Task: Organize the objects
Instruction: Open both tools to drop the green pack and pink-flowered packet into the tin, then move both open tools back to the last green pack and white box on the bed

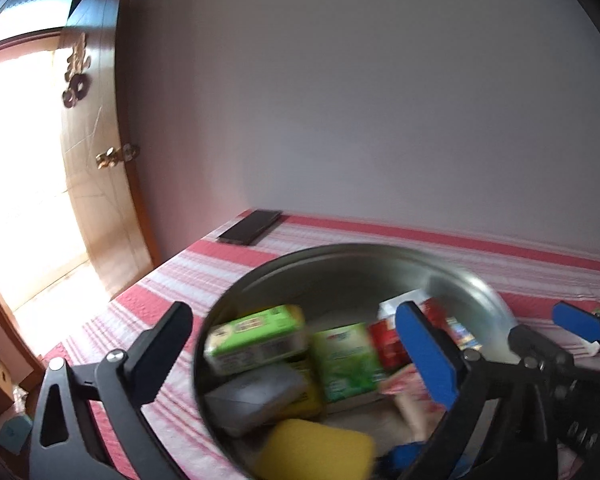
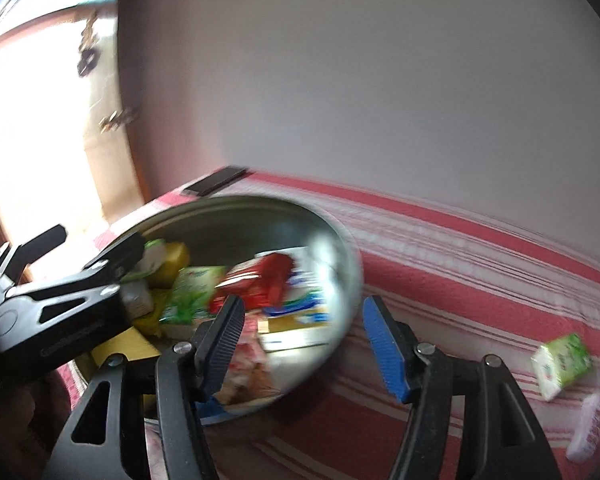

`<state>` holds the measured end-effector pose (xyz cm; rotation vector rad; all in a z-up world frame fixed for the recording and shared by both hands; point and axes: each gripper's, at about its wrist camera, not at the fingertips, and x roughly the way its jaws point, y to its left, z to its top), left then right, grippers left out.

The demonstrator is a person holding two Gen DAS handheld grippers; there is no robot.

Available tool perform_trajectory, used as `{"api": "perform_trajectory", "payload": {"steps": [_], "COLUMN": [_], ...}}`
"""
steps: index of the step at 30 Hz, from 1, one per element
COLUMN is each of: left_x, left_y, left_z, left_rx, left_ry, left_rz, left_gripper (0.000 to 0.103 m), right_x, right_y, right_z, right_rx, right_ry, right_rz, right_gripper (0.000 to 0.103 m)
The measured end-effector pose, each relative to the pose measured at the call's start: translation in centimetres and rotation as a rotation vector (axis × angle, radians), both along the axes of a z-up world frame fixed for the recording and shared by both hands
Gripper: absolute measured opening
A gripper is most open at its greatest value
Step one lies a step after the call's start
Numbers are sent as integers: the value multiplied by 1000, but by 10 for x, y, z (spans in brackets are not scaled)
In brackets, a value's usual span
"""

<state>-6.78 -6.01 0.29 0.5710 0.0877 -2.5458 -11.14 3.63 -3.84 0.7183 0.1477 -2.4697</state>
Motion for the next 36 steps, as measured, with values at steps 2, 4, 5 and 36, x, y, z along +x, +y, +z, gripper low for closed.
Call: {"api": "perform_trajectory", "payload": {"steps": [2, 4, 5, 36], "left_x": [-3, -9, -12, -119], "left_y": [16, 33, 41, 211], "left_z": [3, 4, 4, -21], "left_rx": [-6, -18, -21, -80], "left_ry": [10, 6, 1, -224], "left_rz": [-44, -90, -112, -608], "left_gripper": [103, 103, 103, 103], "right_x": [-3, -5, -6, -43], "right_y": [24, 43, 59, 214], "right_z": [3, 4, 3, -56], "right_rx": [-15, -19, -20, 82], "right_ry": [3, 2, -1, -315], "right_rz": [-65, -120, -166, -557], "right_gripper": [64, 65, 65, 63]}}
